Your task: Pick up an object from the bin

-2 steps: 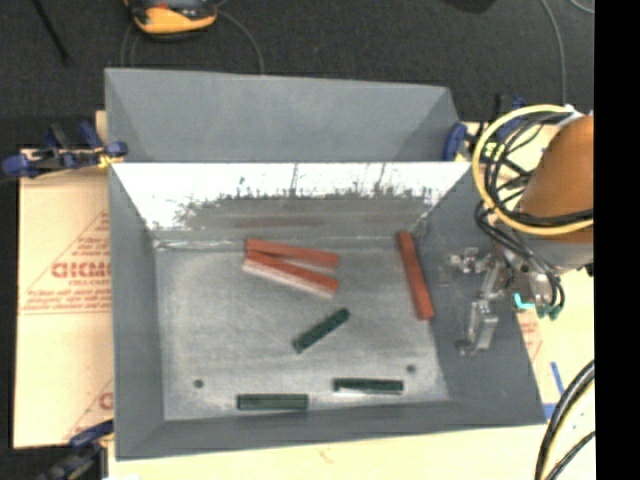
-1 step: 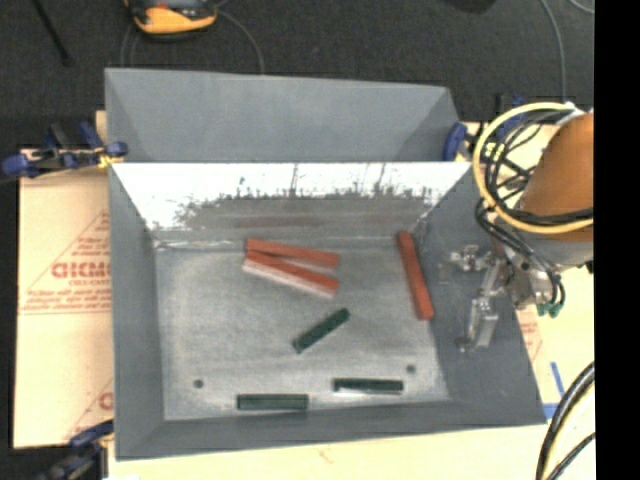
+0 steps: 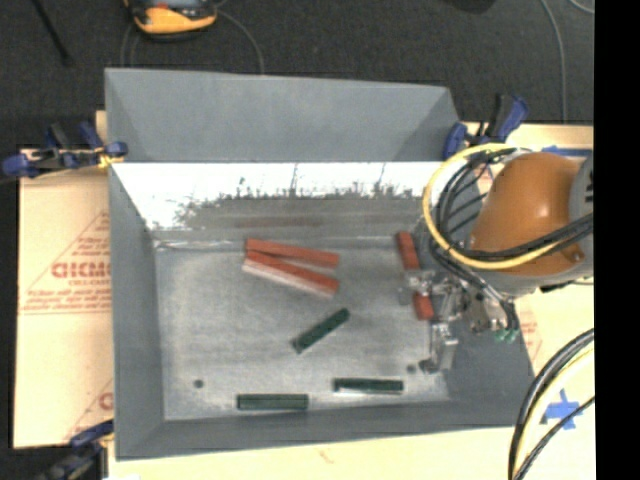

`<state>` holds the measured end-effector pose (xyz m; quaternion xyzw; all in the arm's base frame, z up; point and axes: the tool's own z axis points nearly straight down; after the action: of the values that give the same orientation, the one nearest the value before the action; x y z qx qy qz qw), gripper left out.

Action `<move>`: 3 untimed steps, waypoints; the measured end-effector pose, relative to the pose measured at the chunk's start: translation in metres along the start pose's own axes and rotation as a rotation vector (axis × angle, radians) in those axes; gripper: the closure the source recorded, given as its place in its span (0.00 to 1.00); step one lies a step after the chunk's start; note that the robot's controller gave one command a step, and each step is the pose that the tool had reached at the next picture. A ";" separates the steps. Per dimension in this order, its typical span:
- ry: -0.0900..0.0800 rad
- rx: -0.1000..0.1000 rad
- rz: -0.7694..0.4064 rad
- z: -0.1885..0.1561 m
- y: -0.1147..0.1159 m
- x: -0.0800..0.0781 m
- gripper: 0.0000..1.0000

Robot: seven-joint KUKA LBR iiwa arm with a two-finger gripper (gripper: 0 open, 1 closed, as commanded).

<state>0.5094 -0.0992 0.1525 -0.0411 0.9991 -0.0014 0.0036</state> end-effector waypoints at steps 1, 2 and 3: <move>0.008 -0.003 -0.080 -0.003 0.065 0.007 0.00; 0.001 -0.003 -0.073 0.034 0.065 0.021 0.00; -0.009 -0.002 -0.012 0.082 0.069 0.025 0.00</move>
Offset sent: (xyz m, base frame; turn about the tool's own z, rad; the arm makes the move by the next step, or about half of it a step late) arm -0.0318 0.0622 -0.0466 -0.0646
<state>0.4794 -0.0328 0.0704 -0.0472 0.9989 -0.0003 0.0080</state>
